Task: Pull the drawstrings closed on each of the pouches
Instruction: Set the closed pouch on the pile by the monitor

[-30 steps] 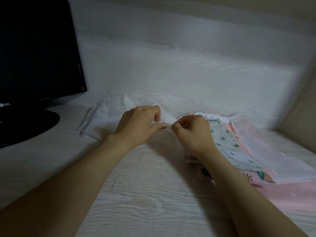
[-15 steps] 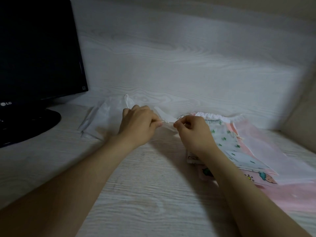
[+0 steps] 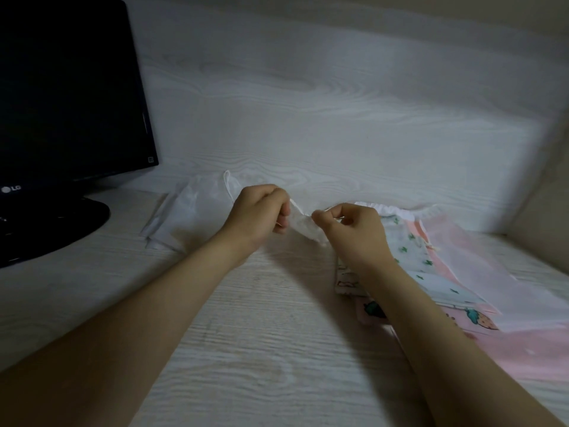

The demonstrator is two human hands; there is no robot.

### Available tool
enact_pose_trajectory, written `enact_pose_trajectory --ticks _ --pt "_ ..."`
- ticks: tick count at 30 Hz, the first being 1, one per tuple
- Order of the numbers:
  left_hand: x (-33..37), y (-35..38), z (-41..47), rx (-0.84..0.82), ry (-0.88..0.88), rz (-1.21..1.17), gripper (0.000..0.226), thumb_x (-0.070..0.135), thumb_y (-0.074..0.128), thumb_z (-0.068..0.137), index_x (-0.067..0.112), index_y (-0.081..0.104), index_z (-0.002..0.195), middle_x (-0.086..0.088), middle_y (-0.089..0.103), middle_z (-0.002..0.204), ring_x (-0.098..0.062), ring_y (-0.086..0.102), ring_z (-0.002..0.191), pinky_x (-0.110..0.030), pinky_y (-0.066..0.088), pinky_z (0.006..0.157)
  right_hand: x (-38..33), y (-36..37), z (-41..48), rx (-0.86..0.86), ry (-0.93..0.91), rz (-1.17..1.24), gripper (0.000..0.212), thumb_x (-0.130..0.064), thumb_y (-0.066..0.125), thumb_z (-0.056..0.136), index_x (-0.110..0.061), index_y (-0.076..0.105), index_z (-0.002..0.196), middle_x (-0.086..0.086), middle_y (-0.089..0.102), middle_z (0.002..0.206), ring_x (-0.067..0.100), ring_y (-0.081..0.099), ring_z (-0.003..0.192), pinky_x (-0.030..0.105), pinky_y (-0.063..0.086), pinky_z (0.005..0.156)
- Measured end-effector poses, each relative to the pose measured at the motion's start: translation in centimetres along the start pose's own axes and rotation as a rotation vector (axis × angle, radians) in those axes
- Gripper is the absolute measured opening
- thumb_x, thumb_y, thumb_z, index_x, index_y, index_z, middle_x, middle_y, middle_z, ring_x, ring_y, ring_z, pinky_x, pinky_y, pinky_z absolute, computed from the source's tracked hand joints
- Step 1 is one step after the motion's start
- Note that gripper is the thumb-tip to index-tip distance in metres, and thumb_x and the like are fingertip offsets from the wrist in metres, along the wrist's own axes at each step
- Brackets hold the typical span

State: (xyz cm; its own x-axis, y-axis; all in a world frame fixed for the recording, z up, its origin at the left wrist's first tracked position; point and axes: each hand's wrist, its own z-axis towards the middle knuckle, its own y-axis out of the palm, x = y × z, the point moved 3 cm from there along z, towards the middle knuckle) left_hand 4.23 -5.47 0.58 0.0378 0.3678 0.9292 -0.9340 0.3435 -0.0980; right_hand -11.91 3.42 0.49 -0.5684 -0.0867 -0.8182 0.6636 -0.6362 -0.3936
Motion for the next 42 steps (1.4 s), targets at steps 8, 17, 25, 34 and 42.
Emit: enact_pose_trajectory --ticks 8,17,25,34,42 --pt "0.3 -0.1 0.2 0.001 0.012 -0.182 0.021 0.011 0.065 0.090 -0.001 0.068 0.074 -0.014 0.078 0.093 -0.034 0.074 0.095 -0.036 0.053 0.074 0.9 1.1 0.1 -0.102 0.022 -0.027 0.024 -0.031 0.074 0.081 -0.017 0.068 0.063 -0.009 0.057 0.056 0.009 0.054 0.056 0.030 0.048 0.063" --pt "-0.7 0.9 -0.1 -0.216 -0.137 0.041 0.023 0.017 0.041 0.108 0.016 0.045 0.085 -0.007 0.058 0.081 -0.013 0.040 0.058 -0.027 0.028 0.050 0.6 1.3 -0.2 -0.076 -0.169 -0.194 0.021 -0.032 0.071 0.090 -0.021 0.071 0.072 -0.006 0.054 0.050 0.005 0.047 0.046 0.014 0.037 0.048" --pt "-1.4 1.0 -0.4 -0.338 -0.016 0.282 0.029 0.026 0.036 0.114 0.018 0.052 0.091 0.006 0.053 0.075 -0.008 0.044 0.065 -0.028 0.037 0.063 0.3 1.3 -0.1 -0.135 -0.257 -0.042 0.013 -0.036 0.070 0.098 -0.028 0.081 0.100 -0.012 0.040 0.045 0.007 0.035 0.042 0.016 0.028 0.048" --pt "-1.0 1.2 -0.9 -0.296 0.092 0.452 0.023 0.026 0.042 0.112 0.020 0.058 0.097 0.004 0.066 0.090 -0.008 0.063 0.083 -0.035 0.054 0.079 0.2 0.8 0.0 -0.104 -0.202 -0.052 0.013 -0.027 0.078 0.090 -0.024 0.079 0.078 -0.012 0.037 0.044 0.008 0.030 0.042 0.020 0.029 0.047" --pt "-0.8 1.2 -0.7 -0.284 0.109 0.382 0.019 0.027 0.050 0.111 0.019 0.061 0.098 0.008 0.065 0.075 -0.005 0.060 0.069 -0.033 0.051 0.072 0.2 0.5 0.0 -0.105 -0.097 -0.001 0.014 -0.023 0.071 0.091 -0.020 0.076 0.078 -0.008 0.054 0.051 0.008 0.046 0.050 0.026 0.041 0.054"
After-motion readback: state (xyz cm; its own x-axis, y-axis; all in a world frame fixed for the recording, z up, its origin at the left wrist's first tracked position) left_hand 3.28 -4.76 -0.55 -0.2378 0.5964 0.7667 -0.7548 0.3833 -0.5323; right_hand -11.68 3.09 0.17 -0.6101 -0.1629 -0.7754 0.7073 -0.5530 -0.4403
